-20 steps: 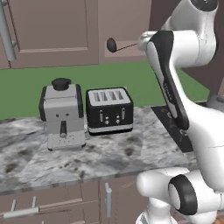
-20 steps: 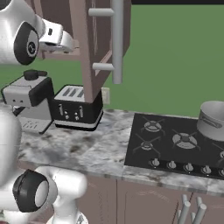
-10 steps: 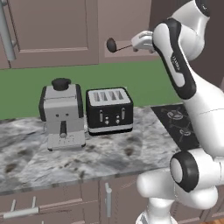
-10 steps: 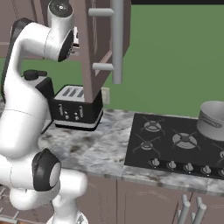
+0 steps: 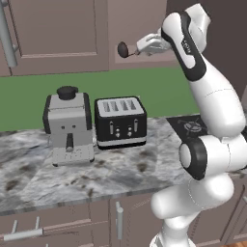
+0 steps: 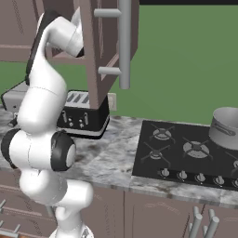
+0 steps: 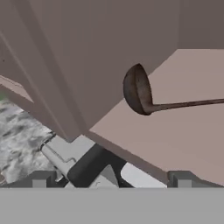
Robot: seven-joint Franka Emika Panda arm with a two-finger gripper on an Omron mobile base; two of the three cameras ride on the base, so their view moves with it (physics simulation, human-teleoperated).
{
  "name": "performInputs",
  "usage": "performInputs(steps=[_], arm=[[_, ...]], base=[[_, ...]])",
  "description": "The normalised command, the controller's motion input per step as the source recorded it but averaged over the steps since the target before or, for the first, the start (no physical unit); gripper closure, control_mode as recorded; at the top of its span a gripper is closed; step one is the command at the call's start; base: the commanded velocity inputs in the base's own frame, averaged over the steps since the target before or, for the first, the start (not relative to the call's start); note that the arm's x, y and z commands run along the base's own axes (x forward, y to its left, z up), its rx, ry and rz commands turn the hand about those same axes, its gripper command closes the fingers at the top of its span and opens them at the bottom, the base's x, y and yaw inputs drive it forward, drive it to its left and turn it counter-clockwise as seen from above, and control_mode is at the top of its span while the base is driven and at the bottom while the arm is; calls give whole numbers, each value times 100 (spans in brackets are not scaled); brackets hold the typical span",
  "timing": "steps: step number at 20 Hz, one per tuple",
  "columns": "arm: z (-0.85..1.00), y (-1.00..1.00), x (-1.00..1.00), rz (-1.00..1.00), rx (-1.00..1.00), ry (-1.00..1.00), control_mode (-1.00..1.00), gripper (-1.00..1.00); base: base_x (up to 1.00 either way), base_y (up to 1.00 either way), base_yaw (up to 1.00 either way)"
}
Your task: Open the cabinet and move the ladle to the pot. Then close the cabinet.
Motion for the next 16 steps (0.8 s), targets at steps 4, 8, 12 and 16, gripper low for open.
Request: performInputs(steps=[4, 8, 12, 16], arm=[[0, 25, 69, 24, 0, 0, -100, -100], [-4, 16, 61, 21, 0, 0, -100, -100], [0, 12, 47, 17, 0, 0, -100, -100], [0, 15, 31, 14, 0, 0, -100, -100]], base=[[0, 0, 0], [0, 0, 0], [0, 0, 0], [0, 0, 0]])
